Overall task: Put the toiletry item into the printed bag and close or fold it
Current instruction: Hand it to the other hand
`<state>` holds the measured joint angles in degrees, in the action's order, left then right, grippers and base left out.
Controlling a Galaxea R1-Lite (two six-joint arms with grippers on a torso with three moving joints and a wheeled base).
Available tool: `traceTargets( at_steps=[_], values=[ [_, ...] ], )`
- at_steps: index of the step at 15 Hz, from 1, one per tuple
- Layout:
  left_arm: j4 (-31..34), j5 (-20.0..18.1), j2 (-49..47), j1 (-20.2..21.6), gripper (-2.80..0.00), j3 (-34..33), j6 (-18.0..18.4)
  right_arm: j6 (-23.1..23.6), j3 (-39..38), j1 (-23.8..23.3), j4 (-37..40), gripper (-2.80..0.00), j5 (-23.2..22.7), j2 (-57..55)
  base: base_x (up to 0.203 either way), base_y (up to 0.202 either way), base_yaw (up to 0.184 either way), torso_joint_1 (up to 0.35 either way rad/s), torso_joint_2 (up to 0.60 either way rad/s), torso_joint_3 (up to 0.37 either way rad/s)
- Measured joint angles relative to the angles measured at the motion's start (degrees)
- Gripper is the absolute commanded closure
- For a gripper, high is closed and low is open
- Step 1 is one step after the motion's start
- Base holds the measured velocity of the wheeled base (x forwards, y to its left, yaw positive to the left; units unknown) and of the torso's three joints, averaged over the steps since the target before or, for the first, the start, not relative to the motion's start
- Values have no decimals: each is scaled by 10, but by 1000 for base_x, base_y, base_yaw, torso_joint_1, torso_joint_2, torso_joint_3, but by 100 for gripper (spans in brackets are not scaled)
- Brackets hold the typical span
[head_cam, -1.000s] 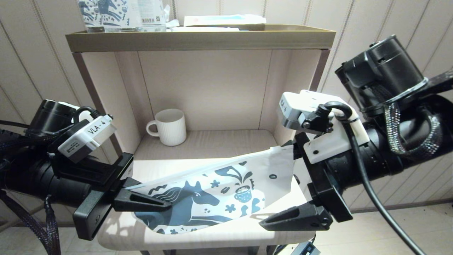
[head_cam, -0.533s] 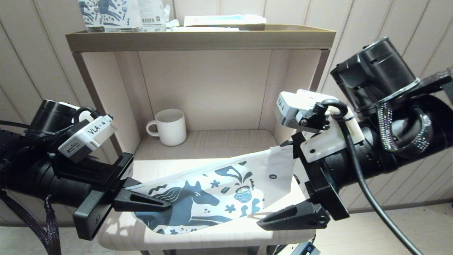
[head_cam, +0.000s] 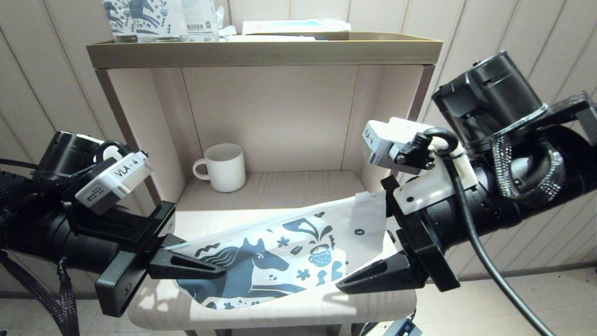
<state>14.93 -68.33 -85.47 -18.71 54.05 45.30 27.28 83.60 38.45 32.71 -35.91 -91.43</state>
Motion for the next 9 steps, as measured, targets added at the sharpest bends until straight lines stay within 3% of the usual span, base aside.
traceTargets(
  at_steps=[9],
  values=[
    [3,-3,2,0,0,-1,0,-1,1,2,0,0,-1,-2,0,0,0,0,0,0]
  ],
)
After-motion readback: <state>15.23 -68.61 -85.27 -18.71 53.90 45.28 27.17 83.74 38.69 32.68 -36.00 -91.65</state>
